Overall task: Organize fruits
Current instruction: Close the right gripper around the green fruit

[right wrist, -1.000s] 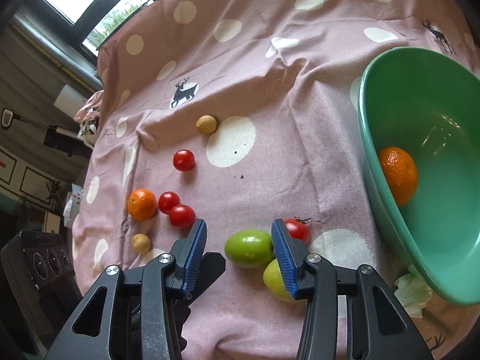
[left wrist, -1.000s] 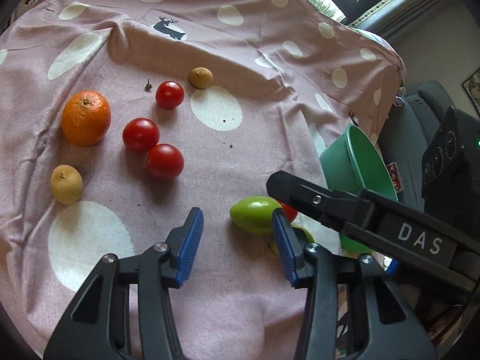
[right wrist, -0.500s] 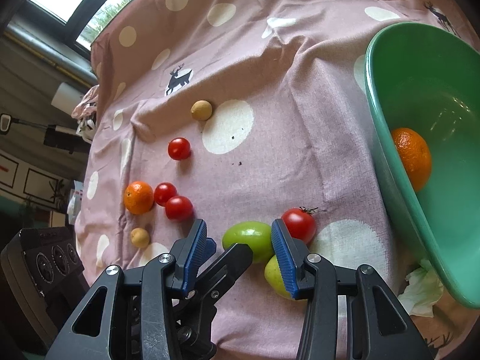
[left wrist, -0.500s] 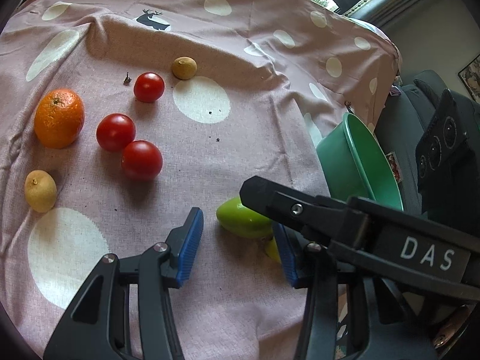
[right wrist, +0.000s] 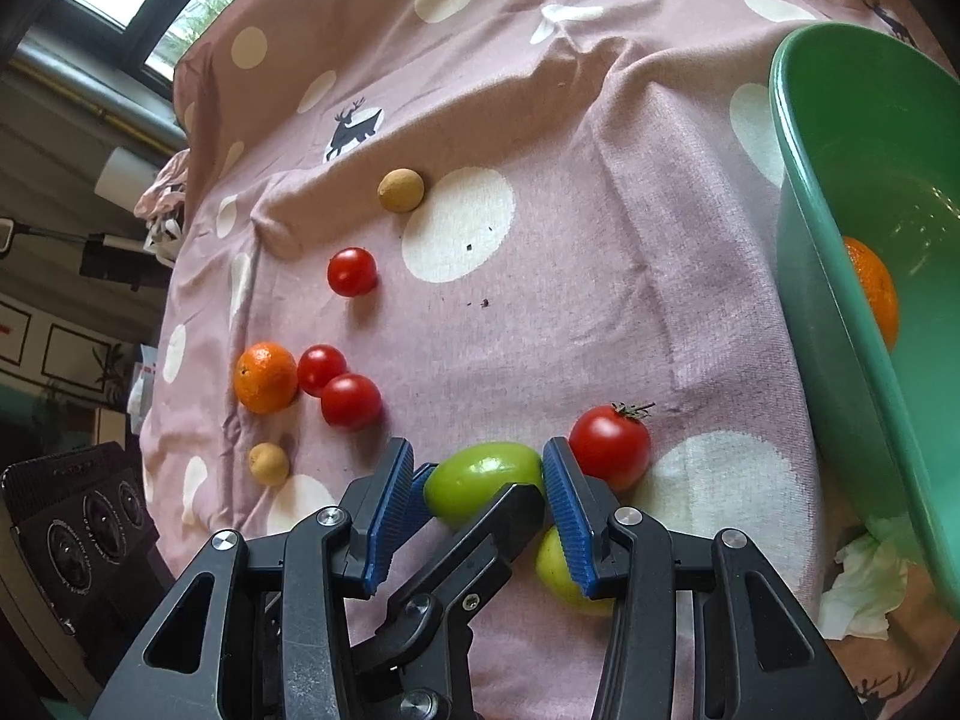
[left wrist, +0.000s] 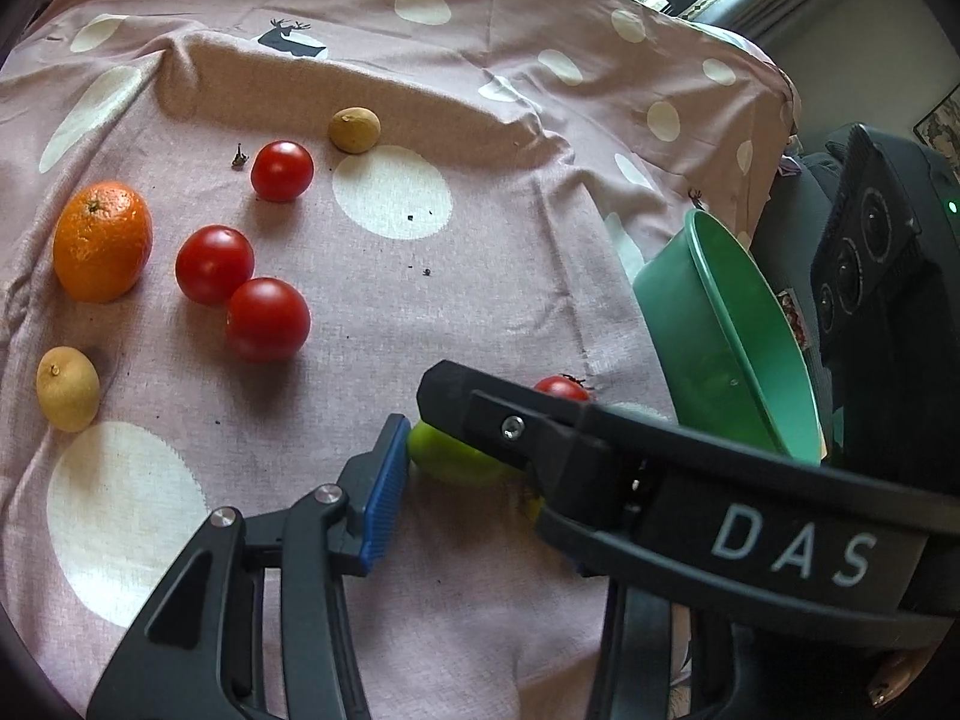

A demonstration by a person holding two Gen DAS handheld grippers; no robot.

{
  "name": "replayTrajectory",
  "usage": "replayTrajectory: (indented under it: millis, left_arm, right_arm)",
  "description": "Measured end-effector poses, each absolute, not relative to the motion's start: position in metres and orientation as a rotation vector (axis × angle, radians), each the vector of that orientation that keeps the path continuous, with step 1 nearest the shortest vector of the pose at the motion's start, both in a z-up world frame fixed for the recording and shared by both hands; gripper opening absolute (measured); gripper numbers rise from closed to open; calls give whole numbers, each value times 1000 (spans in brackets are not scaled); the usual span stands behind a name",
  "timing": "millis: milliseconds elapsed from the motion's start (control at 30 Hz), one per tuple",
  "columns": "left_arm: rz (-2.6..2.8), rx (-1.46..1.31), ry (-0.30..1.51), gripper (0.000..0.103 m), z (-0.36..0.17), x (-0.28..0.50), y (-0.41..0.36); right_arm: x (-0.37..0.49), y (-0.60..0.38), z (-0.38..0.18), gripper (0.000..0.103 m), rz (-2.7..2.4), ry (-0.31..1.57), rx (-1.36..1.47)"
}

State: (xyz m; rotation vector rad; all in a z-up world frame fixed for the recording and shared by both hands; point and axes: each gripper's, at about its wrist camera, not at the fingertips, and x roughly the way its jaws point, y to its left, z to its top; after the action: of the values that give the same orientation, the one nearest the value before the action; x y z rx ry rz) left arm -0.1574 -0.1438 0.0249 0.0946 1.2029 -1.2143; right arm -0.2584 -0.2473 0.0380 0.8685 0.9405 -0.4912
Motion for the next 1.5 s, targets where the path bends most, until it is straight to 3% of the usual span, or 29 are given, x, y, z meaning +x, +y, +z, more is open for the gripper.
replayTrajectory:
  millis: [600, 1500]
  left_arm:
    - [-1132, 115, 1132, 43, 34, -146, -124]
    - [-1096, 124, 1204, 43, 25, -147, -123]
  right_arm:
    - [-240, -231, 39, 48, -393, 910, 862]
    - [-231, -221, 37, 48, -391, 972, 756]
